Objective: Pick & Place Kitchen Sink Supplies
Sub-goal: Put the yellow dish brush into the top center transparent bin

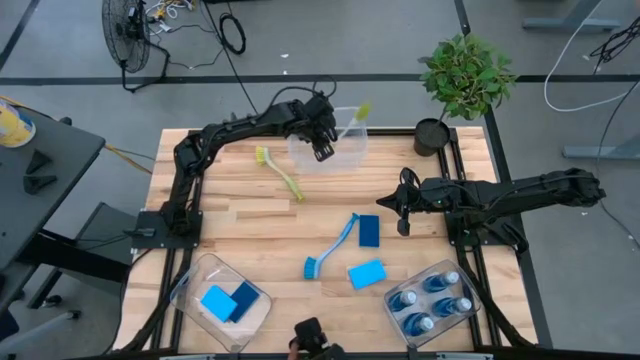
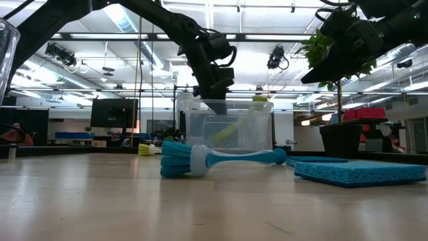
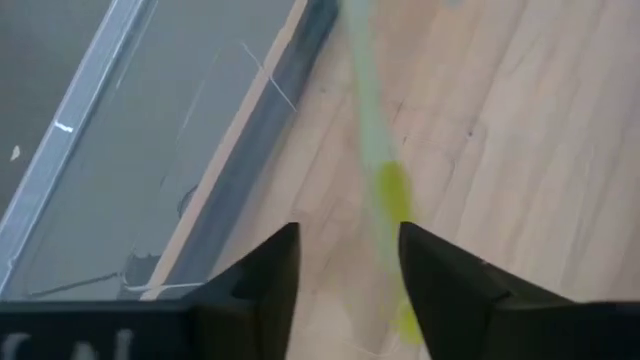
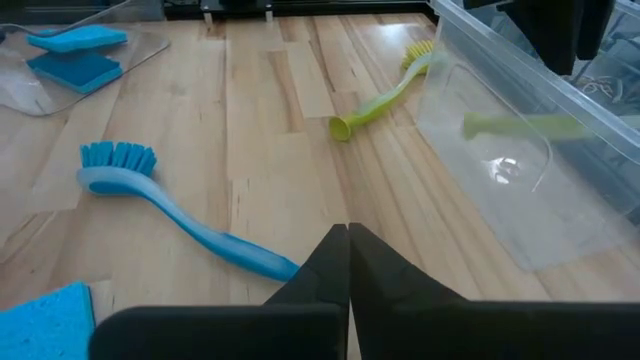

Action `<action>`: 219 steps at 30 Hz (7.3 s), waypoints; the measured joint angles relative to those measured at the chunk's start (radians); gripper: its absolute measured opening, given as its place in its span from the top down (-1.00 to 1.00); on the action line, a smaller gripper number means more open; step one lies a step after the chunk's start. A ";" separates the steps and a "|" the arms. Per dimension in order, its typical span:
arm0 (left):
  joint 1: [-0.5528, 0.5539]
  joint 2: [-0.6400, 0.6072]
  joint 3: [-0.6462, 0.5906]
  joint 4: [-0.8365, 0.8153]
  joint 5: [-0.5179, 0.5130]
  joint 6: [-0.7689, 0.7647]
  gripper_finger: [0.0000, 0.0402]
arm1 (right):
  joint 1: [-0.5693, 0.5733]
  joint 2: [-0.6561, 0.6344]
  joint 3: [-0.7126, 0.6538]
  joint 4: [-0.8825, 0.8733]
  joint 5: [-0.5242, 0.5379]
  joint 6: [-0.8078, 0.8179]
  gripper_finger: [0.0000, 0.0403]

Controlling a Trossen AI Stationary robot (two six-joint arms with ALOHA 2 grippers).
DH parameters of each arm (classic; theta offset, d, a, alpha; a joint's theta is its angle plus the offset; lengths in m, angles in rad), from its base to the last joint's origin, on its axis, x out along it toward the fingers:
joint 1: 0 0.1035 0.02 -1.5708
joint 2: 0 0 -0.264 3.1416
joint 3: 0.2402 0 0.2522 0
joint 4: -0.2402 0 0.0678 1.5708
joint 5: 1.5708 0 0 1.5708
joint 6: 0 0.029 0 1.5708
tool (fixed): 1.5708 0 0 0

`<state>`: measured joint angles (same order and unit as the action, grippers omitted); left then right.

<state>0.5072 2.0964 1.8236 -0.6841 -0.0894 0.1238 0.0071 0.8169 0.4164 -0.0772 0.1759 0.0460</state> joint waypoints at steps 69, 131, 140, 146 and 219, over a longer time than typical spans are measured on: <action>0.208 -0.299 -0.317 -0.518 -0.054 -0.829 -0.18 | 0.000 0.000 0.000 -0.008 0.000 -0.002 0.98; 0.026 -0.589 -0.938 0.229 -0.254 -1.710 -0.18 | 0.000 0.000 0.000 -0.006 -0.001 0.029 0.98; 0.027 -0.523 -0.938 0.250 -0.221 -1.747 -0.18 | 0.000 0.000 0.000 -0.006 -0.001 0.032 0.98; 0.028 -0.473 -0.938 0.329 -0.219 -1.763 -0.18 | 0.000 0.000 0.000 -0.007 -0.001 0.052 0.98; 0.053 -0.478 -0.938 0.400 -0.285 -1.601 0.74 | 0.000 0.000 0.000 -0.015 0.000 0.077 0.98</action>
<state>0.5604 1.6186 0.8857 -0.2840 -0.3739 -1.4774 0.0069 0.8167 0.4166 -0.0925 0.1755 0.1230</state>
